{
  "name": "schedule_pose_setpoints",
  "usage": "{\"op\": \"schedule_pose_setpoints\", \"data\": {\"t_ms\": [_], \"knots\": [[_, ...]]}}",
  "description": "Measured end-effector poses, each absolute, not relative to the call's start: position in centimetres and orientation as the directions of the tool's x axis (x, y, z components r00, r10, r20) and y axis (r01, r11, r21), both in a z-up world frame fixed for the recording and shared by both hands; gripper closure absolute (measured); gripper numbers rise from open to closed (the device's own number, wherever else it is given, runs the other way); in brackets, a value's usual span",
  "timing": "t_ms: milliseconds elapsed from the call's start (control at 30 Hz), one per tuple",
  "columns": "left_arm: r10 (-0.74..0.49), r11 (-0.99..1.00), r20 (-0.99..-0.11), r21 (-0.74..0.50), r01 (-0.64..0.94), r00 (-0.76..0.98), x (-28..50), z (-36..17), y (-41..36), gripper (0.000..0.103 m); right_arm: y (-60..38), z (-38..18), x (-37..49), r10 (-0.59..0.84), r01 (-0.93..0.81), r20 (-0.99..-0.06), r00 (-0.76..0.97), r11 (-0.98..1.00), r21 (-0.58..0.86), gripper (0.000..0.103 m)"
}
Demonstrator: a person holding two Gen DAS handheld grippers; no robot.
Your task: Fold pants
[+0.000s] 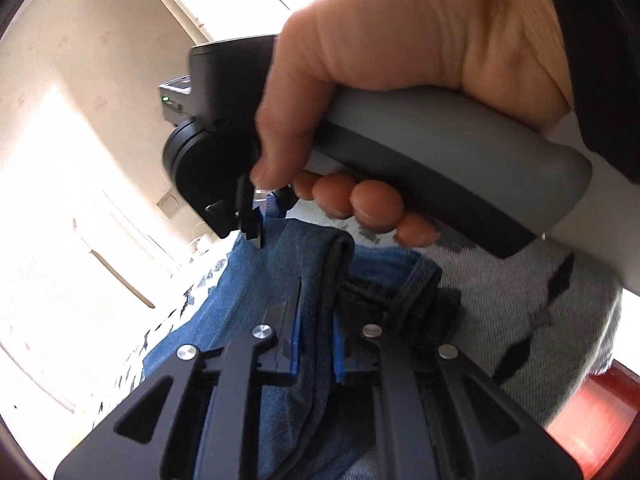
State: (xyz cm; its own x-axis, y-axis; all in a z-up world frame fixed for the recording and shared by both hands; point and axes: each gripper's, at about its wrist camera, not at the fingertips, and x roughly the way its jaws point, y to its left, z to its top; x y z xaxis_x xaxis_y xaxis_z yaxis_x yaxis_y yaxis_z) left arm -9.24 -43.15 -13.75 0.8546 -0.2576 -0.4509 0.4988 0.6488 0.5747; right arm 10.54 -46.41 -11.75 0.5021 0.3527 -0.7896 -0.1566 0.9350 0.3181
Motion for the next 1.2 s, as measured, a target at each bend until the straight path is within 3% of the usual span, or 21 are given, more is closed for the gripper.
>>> {"op": "schedule_pose_setpoints", "data": {"t_ms": [167, 300, 333, 367, 400, 433, 500, 533, 600, 667, 700, 833, 900, 1000, 1033, 1067, 1100, 1133, 1167, 1200], "knots": [[-0.26, 0.59, -0.508, 0.59, 0.551, 0.822, -9.4, -16.3, -44.3, 0.091, -46.6, -11.3, 10.6, 0.289, -0.141, -0.801, 0.524, 0.957, 0.254, 0.092], [-0.294, 0.596, -0.558, 0.527, 0.606, 0.776, -9.1, -16.3, -43.6, 0.082, -47.0, -13.4, 10.3, 0.243, -0.128, -0.821, 0.517, 0.97, 0.206, 0.091], [-0.32, 0.607, -0.588, 0.475, 0.637, 0.743, -8.9, -15.5, -42.9, 0.076, -47.0, -14.1, 10.3, 0.214, -0.118, -0.826, 0.522, 0.977, 0.179, 0.088], [-0.355, 0.619, -0.618, 0.407, 0.672, 0.702, -8.8, -14.6, -41.7, 0.068, -47.1, -14.6, 10.1, 0.192, -0.105, -0.827, 0.528, 0.981, 0.16, 0.076], [-0.391, 0.633, -0.637, 0.338, 0.697, 0.664, -8.9, -13.3, -39.9, 0.055, -47.1, -14.8, 9.9, 0.168, -0.092, -0.822, 0.544, 0.986, 0.14, 0.071], [-0.424, 0.64, -0.65, 0.278, 0.716, 0.631, -9.0, -12.1, -38.1, 0.052, -47.2, -14.7, 9.6, 0.143, -0.077, -0.814, 0.563, 0.99, 0.12, 0.061], [-0.499, 0.664, -0.644, 0.146, 0.734, 0.58, -9.2, -8.9, -32.9, 0.048, -47.5, -14.2, 8.9, 0.086, -0.026, -0.808, 0.582, 0.996, 0.087, 0.057], [-0.537, 0.686, -0.622, 0.071, 0.725, 0.569, -8.7, -7.1, -29.5, 0.039, -47.6, -13.9, 8.4, 0.063, -0.005, -0.809, 0.584, 0.997, 0.074, 0.054], [-0.568, 0.744, -0.588, -0.068, 0.665, 0.575, -6.1, -4.7, -23.2, 0.031, -47.8, -12.7, 6.6, 0.014, 0.055, -0.799, 0.601, 0.997, 0.059, 0.049], [-0.556, 0.811, -0.587, -0.229, 0.538, 0.588, -0.3, -4.0, -16.4, 0.031, -47.9, -12.1, 4.6, 0.027, 0.079, -0.79, 0.612, 0.992, 0.095, 0.03], [-0.554, 0.825, -0.598, -0.303, 0.477, 0.579, 3.2, -4.6, -13.4, 0.031, -48.0, -12.2, 3.9, 0.046, 0.078, -0.794, 0.606, 0.99, 0.116, 0.028], [-0.67, 0.74, -0.608, -0.594, 0.317, 0.426, 15.1, -9.3, -6.3, 0.033, -48.4, -14.0, 2.7, 0.1, 0.109, -0.828, 0.552, 0.976, 0.19, 0.028], [-0.721, 0.689, -0.602, -0.676, 0.262, 0.343, 19.5, -11.4, -5.5, 0.034, -49.2, -15.2, 2.4, 0.112, 0.149, -0.845, 0.522, 0.964, 0.22, 0.028], [-0.788, 0.611, -0.568, -0.769, 0.188, 0.238, 23.3, -15.0, -6.0, 0.04, -49.8, -16.0, 2.0, 0.206, 0.148, -0.828, 0.522, 0.934, 0.326, 0.042], [-0.8, 0.596, -0.563, -0.784, 0.172, 0.207, 22.8, -16.1, -7.1, 0.051, -49.9, -16.1, 1.9, 0.227, 0.141, -0.822, 0.522, 0.928, 0.345, 0.047], [-0.789, 0.612, -0.587, -0.775, 0.158, 0.179, 23.7, -17.1, -7.5, 0.061, -49.8, -16.1, 1.8, 0.249, 0.129, -0.813, 0.526, 0.922, 0.366, 0.059], [-0.783, 0.621, -0.603, -0.771, 0.143, 0.153, 24.1, -17.7, -7.9, 0.077, -49.6, -16.2, 1.8, 0.275, 0.113, -0.805, 0.526, 0.915, 0.386, 0.063], [-0.787, 0.616, -0.598, -0.772, 0.156, 0.153, 24.1, -18.0, -8.0, 0.082, -49.4, -16.2, 1.8, 0.269, 0.11, -0.807, 0.525, 0.919, 0.378, 0.064], [-0.785, 0.62, -0.598, -0.76, 0.195, 0.165, 24.2, -17.2, -8.5, 0.083, -49.0, -16.1, 1.7, 0.259, 0.1, -0.811, 0.525, 0.927, 0.361, 0.073], [-0.789, 0.615, -0.591, -0.754, 0.23, 0.171, 24.5, -16.4, -8.6, 0.083, -48.7, -16.0, 1.6, 0.268, 0.082, -0.808, 0.525, 0.929, 0.361, 0.076]]}}
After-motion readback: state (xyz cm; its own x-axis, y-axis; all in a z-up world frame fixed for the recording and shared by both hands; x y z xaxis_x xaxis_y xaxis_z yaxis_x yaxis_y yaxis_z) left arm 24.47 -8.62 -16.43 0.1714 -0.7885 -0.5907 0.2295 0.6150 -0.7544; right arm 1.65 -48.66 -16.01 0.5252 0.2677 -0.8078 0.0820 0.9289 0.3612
